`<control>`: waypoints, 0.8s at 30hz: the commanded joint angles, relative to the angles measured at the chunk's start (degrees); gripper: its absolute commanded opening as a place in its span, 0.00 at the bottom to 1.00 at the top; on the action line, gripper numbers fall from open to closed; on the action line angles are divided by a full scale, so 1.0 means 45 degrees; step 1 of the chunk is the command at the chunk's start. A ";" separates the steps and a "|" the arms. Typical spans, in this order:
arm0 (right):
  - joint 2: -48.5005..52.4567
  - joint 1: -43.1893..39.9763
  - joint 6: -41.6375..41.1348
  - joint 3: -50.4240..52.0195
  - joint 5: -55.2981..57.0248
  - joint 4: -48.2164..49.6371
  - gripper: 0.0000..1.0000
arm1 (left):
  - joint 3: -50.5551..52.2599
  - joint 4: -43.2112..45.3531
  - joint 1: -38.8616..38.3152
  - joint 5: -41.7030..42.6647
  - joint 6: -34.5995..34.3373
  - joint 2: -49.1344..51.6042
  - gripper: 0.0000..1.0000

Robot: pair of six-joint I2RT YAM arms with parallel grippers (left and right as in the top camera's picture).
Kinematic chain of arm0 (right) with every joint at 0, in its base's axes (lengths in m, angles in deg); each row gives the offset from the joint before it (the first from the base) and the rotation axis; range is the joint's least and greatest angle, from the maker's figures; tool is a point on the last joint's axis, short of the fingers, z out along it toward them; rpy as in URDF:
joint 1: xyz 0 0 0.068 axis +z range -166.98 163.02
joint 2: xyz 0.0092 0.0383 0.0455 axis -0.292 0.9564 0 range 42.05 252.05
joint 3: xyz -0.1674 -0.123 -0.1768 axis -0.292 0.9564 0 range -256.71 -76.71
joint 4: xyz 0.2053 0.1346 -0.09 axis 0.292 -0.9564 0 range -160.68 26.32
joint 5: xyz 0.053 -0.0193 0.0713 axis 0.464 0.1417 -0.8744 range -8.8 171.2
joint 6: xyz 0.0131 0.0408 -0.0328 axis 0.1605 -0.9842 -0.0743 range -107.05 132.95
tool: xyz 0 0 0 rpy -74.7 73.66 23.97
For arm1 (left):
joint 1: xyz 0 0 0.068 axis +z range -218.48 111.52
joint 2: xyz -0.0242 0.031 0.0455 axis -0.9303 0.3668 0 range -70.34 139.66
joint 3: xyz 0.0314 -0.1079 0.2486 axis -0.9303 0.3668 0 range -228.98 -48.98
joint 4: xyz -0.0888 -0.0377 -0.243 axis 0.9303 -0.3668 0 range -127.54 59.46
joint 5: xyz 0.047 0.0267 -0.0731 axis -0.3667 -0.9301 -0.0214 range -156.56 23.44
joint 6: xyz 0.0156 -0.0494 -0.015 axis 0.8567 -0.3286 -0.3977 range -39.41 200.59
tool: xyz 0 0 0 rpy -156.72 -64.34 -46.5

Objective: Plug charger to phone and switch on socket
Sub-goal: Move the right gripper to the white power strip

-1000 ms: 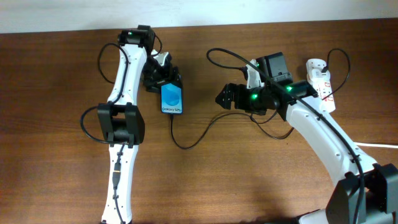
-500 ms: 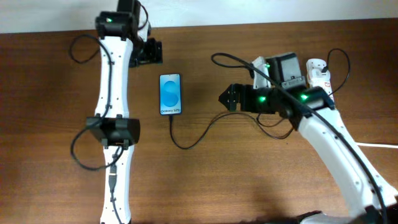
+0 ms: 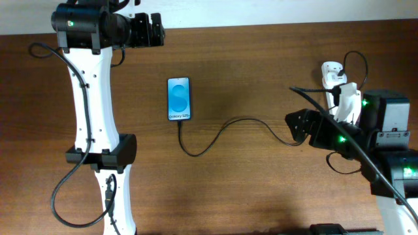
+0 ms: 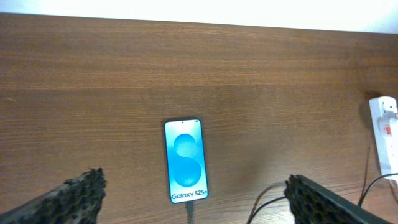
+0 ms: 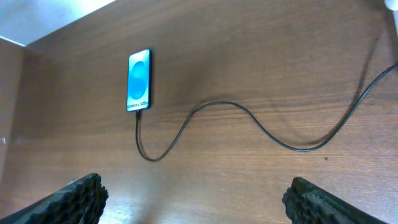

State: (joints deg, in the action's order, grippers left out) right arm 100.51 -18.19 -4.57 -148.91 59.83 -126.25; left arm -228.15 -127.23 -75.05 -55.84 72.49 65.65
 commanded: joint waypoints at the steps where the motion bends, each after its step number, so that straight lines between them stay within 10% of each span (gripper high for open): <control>1: -0.0112 -0.0330 0.0277 -0.0053 0.0515 -0.0296 0.96 | -0.0121 -0.0010 0.0039 0.0126 0.0000 -0.0369 0.99; 18: 0.0525 -0.0355 0.0121 -0.0053 0.1579 0.0044 1.00 | -0.0121 -0.0010 0.0039 0.0092 0.0000 -0.0369 0.99; 24: 0.0656 -0.3789 0.0374 -0.0146 0.1263 0.0675 0.99 | -0.0121 -0.0010 0.0053 0.0092 0.0000 -0.0369 0.99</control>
State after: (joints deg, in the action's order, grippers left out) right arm 102.87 -31.56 -4.86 -148.91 66.19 -124.19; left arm -228.15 -127.23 -75.05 -55.84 72.45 65.65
